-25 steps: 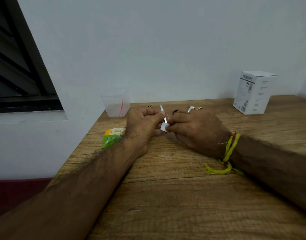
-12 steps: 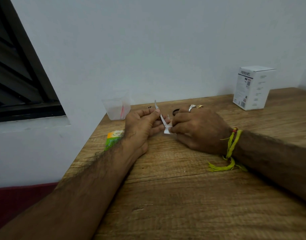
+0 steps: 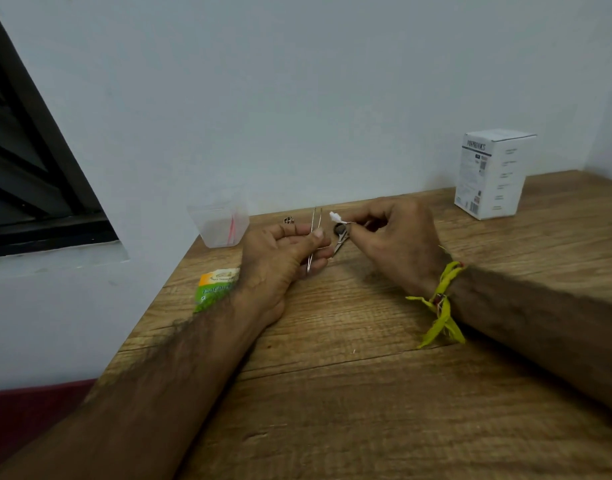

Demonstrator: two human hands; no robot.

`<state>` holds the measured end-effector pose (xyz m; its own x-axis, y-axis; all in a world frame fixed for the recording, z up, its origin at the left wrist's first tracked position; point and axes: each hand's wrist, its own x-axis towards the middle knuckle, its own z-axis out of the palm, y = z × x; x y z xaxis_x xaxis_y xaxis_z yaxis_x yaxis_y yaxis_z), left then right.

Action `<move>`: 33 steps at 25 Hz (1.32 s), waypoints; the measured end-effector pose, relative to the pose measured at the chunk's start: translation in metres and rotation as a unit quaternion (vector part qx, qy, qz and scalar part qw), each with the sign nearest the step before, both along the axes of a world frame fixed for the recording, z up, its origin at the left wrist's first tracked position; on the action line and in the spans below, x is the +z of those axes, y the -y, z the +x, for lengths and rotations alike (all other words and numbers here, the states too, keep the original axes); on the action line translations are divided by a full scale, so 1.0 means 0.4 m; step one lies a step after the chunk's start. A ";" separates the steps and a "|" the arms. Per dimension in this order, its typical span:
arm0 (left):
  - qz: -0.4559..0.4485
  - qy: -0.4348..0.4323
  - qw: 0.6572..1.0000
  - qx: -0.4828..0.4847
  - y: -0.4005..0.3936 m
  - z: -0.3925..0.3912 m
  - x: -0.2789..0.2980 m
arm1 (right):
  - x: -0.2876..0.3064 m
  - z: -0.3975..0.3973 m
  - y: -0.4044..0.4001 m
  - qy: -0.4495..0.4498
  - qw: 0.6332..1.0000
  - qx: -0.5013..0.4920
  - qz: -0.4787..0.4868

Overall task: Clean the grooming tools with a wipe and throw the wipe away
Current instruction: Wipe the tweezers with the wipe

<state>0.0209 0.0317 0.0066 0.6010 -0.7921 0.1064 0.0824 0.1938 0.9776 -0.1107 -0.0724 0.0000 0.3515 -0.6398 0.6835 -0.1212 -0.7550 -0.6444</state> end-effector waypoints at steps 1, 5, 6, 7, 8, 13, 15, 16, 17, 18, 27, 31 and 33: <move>-0.004 -0.002 1.000 -0.012 0.000 -0.005 0.000 | 0.000 0.000 -0.001 0.030 0.999 -0.008 0.016; -0.039 -0.050 0.996 -0.069 0.001 -0.016 -0.001 | 0.004 -0.003 -0.011 0.077 0.993 -0.039 -0.078; -0.042 -0.050 0.995 -0.079 0.000 -0.017 -0.002 | 0.004 -0.004 -0.011 0.069 0.990 -0.039 -0.120; -0.044 -0.049 0.994 -0.085 0.000 -0.017 -0.002 | 0.003 -0.005 -0.010 0.055 0.985 -0.038 -0.160; -0.044 -0.046 0.994 -0.087 -0.001 -0.017 -0.003 | 0.001 -0.006 -0.008 0.036 0.979 -0.037 -0.198; -0.047 -0.017 0.995 -0.084 0.001 -0.021 -0.009 | -0.006 0.000 -0.006 -0.067 0.945 -0.042 -0.318; -0.053 -0.025 0.994 -0.095 0.002 -0.022 -0.014 | -0.007 0.001 -0.003 -0.096 0.931 -0.051 -0.349; -0.052 -0.030 0.993 -0.101 0.002 -0.023 -0.015 | -0.007 0.000 -0.001 -0.109 0.924 -0.059 -0.361; -0.049 -0.032 0.993 -0.105 0.002 -0.022 -0.015 | -0.006 -0.001 0.001 -0.121 0.918 -0.065 -0.371; -0.047 -0.032 0.993 -0.107 0.002 -0.021 -0.015 | -0.004 -0.001 0.003 -0.129 0.914 -0.068 -0.379; -0.036 -0.007 0.995 -0.092 0.007 -0.019 -0.021 | 0.002 0.002 0.004 -0.162 0.896 -0.067 -0.408; -0.027 -0.005 0.995 -0.093 0.005 -0.019 -0.019 | 0.000 0.003 0.012 -0.151 0.912 -0.065 -0.377; -0.026 -0.006 0.995 -0.094 0.006 -0.020 -0.019 | -0.003 0.002 0.017 -0.147 0.916 -0.054 -0.369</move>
<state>0.0128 0.0294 -0.0010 0.4449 -0.8839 0.1440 0.1324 0.2240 0.9656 -0.1100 -0.0792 -0.0011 0.5509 -0.0844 0.8303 -0.3078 -0.9453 0.1081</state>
